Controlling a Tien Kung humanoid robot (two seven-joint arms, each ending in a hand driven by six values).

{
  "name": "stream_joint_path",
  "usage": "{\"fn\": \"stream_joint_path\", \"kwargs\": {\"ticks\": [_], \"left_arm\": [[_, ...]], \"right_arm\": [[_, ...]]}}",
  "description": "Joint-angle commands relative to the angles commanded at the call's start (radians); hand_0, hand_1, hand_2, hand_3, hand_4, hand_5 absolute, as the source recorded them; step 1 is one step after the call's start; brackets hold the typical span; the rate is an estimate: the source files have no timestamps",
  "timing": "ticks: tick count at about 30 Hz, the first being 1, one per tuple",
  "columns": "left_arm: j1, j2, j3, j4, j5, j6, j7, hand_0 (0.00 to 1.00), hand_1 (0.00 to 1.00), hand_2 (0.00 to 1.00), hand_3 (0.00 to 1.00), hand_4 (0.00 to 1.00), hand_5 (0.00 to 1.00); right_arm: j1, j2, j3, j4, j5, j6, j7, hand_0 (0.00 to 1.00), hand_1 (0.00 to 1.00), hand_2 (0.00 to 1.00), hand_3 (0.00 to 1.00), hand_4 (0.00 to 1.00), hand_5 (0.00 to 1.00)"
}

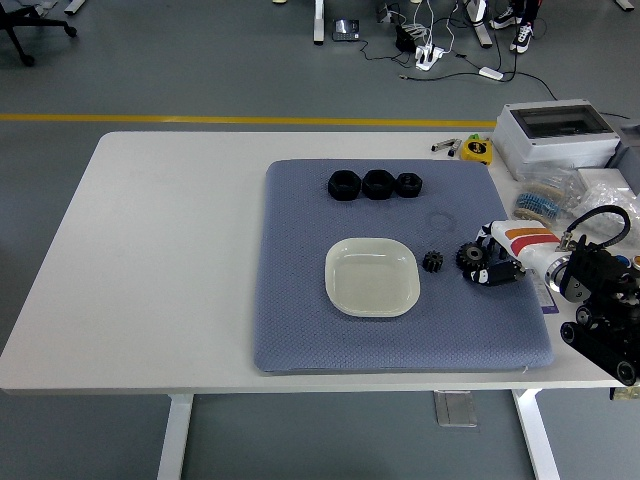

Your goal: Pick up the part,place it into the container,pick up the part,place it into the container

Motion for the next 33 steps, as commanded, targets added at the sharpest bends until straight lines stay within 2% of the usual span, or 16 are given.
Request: {"fn": "stream_joint_path", "kwargs": {"ticks": [2, 3, 8, 9, 14, 15, 21, 29, 33], "left_arm": [[0.001, 0.0, -0.001, 0.0, 0.002, 0.0, 0.001, 0.695, 0.721, 0.738, 0.636, 0.665, 0.643], [0.001, 0.001, -0.001, 0.0, 0.002, 0.0, 0.001, 0.696, 0.72, 0.737, 0.636, 0.665, 0.644], [0.0, 0.001, 0.0, 0.0, 0.001, -0.001, 0.0, 0.696, 0.72, 0.737, 0.636, 0.665, 0.644], [0.001, 0.002, 0.002, 0.0, 0.0, -0.001, -0.001, 0.695, 0.72, 0.737, 0.636, 0.666, 0.645], [0.001, 0.002, 0.004, 0.0, -0.003, 0.0, -0.002, 0.695, 0.72, 0.737, 0.636, 0.666, 0.645], [0.001, 0.002, 0.004, 0.0, -0.003, 0.0, -0.002, 0.695, 0.718, 0.737, 0.636, 0.666, 0.644], [0.001, 0.001, 0.004, 0.001, -0.005, 0.001, -0.003, 0.695, 0.718, 0.736, 0.635, 0.665, 0.644], [0.0, 0.002, 0.012, 0.001, -0.018, 0.003, -0.006, 0.695, 0.719, 0.736, 0.635, 0.665, 0.644], [0.0, 0.004, 0.008, 0.001, -0.013, 0.002, -0.005, 0.695, 0.718, 0.736, 0.635, 0.665, 0.645]], "right_arm": [[-0.003, -0.003, 0.003, 0.001, 0.006, -0.011, 0.003, 0.127, 0.346, 0.453, 0.491, 0.701, 0.47], [-0.005, -0.004, 0.006, 0.001, 0.01, -0.016, 0.004, 0.002, 0.207, 0.371, 0.482, 0.669, 0.489], [-0.012, -0.018, 0.027, 0.022, 0.007, -0.029, 0.01, 0.002, 0.207, 0.371, 0.482, 0.669, 0.489], [-0.014, -0.023, 0.035, 0.031, 0.002, -0.031, 0.011, 0.002, 0.15, 0.312, 0.478, 0.652, 0.495], [-0.024, -0.046, 0.081, 0.093, -0.041, -0.031, 0.007, 0.002, 0.15, 0.312, 0.478, 0.652, 0.495], [-0.026, -0.051, 0.09, 0.109, -0.052, -0.031, 0.006, 0.002, 0.118, 0.274, 0.478, 0.647, 0.491], [-0.028, -0.075, 0.142, 0.231, -0.128, -0.011, -0.012, 0.002, 0.11, 0.261, 0.481, 0.654, 0.491], [-0.018, -0.089, 0.158, 0.331, -0.168, 0.03, -0.04, 0.002, 0.106, 0.257, 0.487, 0.657, 0.481], [-0.009, -0.075, 0.138, 0.397, -0.19, 0.04, -0.048, 0.002, 0.109, 0.254, 0.49, 0.666, 0.482]]}}
